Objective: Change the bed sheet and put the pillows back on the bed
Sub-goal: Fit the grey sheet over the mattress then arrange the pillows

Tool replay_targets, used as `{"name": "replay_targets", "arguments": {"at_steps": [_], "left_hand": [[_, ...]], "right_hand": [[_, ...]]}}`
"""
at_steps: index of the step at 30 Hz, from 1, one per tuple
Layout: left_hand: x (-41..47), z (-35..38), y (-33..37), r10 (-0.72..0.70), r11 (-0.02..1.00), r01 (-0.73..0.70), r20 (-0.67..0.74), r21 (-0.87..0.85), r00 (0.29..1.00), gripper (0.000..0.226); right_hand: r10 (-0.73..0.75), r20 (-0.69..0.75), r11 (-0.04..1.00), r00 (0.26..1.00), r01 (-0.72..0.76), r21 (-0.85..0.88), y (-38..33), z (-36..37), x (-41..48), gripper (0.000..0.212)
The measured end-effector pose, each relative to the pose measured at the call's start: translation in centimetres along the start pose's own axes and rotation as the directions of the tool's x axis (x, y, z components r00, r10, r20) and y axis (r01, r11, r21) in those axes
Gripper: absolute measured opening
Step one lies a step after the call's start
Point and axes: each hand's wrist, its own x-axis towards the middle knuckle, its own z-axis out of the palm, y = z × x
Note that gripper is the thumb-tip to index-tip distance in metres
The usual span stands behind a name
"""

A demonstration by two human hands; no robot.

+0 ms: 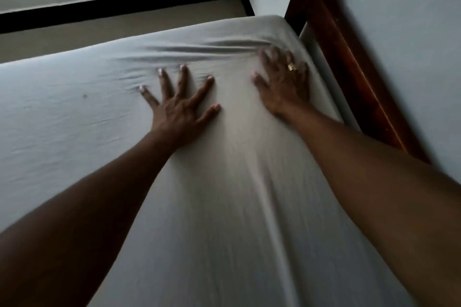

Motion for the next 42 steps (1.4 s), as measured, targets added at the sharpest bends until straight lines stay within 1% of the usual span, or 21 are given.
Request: {"name": "replay_targets", "arguments": {"at_steps": [2, 4, 6, 8, 9, 11, 13, 17, 19, 21, 22, 24, 26, 29, 32, 33, 35, 37, 38, 40, 42], "left_hand": [[2.1, -0.4, 0.6, 0.028, 1.000, -0.028, 0.024, 0.007, 0.999, 0.073], [3.3, -0.6, 1.4, 0.027, 0.999, -0.027, 0.025, 0.026, 0.999, 0.075], [3.7, -0.4, 1.9, 0.001, 1.000, -0.001, 0.009, 0.023, 1.000, 0.075], [3.7, -0.2, 1.9, -0.012, 1.000, 0.012, -0.014, 0.028, 1.000, 0.076], [3.8, -0.3, 1.9, -0.008, 0.999, 0.009, -0.019, 0.035, 1.000, 0.076], [3.9, -0.3, 2.0, 0.003, 1.000, -0.003, -0.016, 0.019, 1.000, 0.074], [4.0, -0.3, 2.2, 0.008, 1.000, -0.007, -0.028, 0.010, 1.000, 0.073], [4.0, 0.0, 1.9, 0.010, 1.000, -0.009, -0.053, 0.021, 0.999, 0.073], [4.0, 0.2, 1.8, -0.005, 0.999, 0.007, -0.058, 0.032, 0.998, 0.073], [4.2, 0.4, 1.9, -0.013, 0.999, 0.017, -0.079, 0.046, 0.997, 0.074], [4.3, 0.4, 1.9, -0.014, 0.998, 0.019, -0.090, 0.059, 0.996, 0.075], [4.4, 0.7, 1.9, -0.015, 0.998, 0.021, -0.098, 0.060, 0.995, 0.074], [4.3, 0.5, 1.5, -0.015, 0.999, 0.020, -0.106, 0.050, 0.994, 0.072], [4.3, 0.7, 1.5, -0.011, 0.999, 0.015, -0.101, 0.039, 0.995, 0.072], [4.5, 0.7, 1.5, -0.006, 0.999, 0.012, -0.106, 0.051, 0.994, 0.073], [4.5, 0.8, 1.5, -0.004, 0.998, 0.010, -0.107, 0.056, 0.994, 0.073], [4.7, 0.7, 1.4, -0.004, 0.998, 0.010, -0.097, 0.059, 0.995, 0.073], [4.5, 0.6, 1.3, -0.009, 0.999, 0.013, -0.070, 0.052, 0.998, 0.073], [4.5, 0.5, 1.3, -0.006, 0.999, 0.009, -0.059, 0.052, 0.998, 0.073], [4.7, 0.4, 1.2, -0.007, 0.999, 0.007, -0.010, 0.047, 1.000, 0.073], [5.1, 0.0, 1.0, -0.017, 0.999, 0.015, 0.044, 0.029, 0.999, 0.074]], "right_hand": [[0.136, -0.008, 0.990, 0.991, -0.136, 0.022, 0.3, -0.5, 2.1, 0.067], [0.102, -0.091, 0.994, 0.991, -0.106, -0.035, -1.8, -0.9, 2.1, 0.069], [-0.218, -0.122, 0.971, 0.968, 0.202, -0.130, -4.0, -0.5, 0.8, 0.067], [-0.514, -0.001, 0.844, 0.858, 0.505, -0.180, -4.1, -0.2, 1.0, 0.065], [-0.497, 0.034, 0.855, 0.867, 0.496, -0.148, -3.3, -0.5, 2.3, 0.064], [-0.245, 0.028, 0.968, 0.969, 0.246, -0.050, -1.3, -1.2, 6.2, 0.065], [-0.033, 0.069, 0.999, 0.997, 0.032, 0.013, 0.2, -2.1, 9.9, 0.067], [0.054, 0.029, 0.997, 0.998, -0.052, -0.055, -2.9, -3.1, 11.6, 0.070], [-0.185, -0.038, 0.976, 0.982, 0.179, -0.122, -6.3, -2.5, 9.9, 0.068], [-0.500, 0.046, 0.857, 0.865, 0.502, -0.115, -8.5, -2.0, 8.6, 0.064], [-0.540, 0.097, 0.832, 0.836, 0.548, -0.089, -8.9, -1.8, 8.7, 0.063], [-0.441, 0.129, 0.886, 0.888, 0.454, -0.093, -8.5, -1.5, 10.4, 0.064], [-0.201, 0.117, 0.974, 0.973, 0.211, -0.085, -8.3, -2.0, 12.9, 0.067], [0.070, 0.070, 0.997, 0.995, -0.068, -0.022, -9.1, -2.4, 13.6, 0.066], [-0.224, -0.002, 0.974, 0.975, 0.224, -0.010, -8.2, -1.1, 8.0, 0.069], [-0.244, -0.042, 0.970, 0.969, 0.244, -0.011, -6.7, -0.5, 6.1, 0.070], [0.075, -0.105, 0.996, 0.992, -0.069, 0.060, -2.9, -0.2, 4.5, 0.075], [0.514, 0.000, 0.831, 0.858, -0.497, 0.250, -0.2, -1.1, 5.3, 0.083], [0.586, 0.039, 0.773, 0.810, -0.572, 0.274, 0.3, -1.7, 5.6, 0.084], [0.496, -0.020, 0.854, 0.868, -0.483, 0.193, -1.1, -2.2, 4.9, 0.082], [0.245, -0.092, 0.963, 0.965, -0.231, 0.143, -3.1, -1.8, 1.8, 0.079]]}}
